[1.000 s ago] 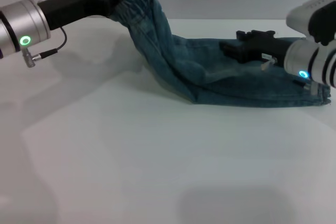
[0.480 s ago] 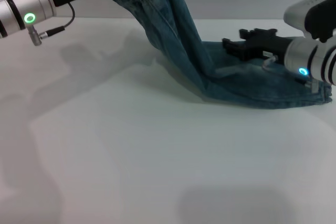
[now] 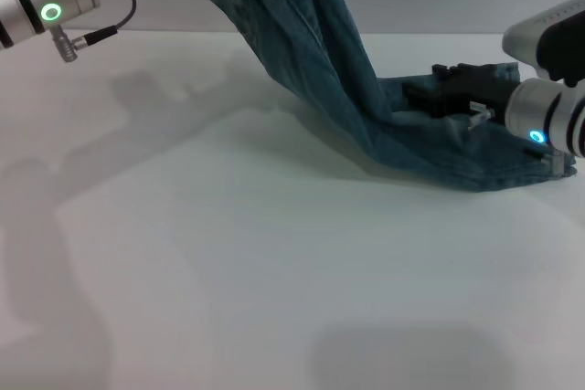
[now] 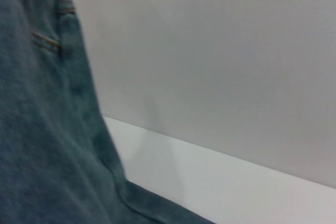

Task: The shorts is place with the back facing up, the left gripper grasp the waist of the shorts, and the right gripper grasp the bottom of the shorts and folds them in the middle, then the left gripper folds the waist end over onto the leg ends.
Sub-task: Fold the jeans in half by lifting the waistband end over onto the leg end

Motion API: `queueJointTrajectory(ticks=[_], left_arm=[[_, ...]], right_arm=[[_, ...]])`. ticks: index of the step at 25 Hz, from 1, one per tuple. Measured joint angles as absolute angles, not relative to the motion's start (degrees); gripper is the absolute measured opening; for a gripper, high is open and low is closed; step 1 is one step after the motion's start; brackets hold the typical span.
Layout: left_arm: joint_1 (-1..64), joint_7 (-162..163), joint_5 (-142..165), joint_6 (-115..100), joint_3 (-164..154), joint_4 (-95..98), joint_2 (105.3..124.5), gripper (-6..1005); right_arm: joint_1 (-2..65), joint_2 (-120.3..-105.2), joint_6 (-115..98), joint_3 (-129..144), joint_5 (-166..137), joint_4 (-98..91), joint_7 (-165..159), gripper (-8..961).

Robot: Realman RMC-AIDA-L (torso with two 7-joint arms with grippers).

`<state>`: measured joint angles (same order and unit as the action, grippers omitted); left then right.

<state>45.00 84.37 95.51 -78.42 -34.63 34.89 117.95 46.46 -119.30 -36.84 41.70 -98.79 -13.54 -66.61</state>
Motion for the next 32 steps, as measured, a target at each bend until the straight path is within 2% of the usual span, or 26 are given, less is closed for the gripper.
queueJointTrajectory(ticks=[32], left_arm=[[45.0, 85.4, 95.4, -78.9, -36.0, 38.0, 117.85, 14]], right_arm=[[60.2, -119.84, -55.5, 44.7, -99.3, -2.4, -71.9, 517]])
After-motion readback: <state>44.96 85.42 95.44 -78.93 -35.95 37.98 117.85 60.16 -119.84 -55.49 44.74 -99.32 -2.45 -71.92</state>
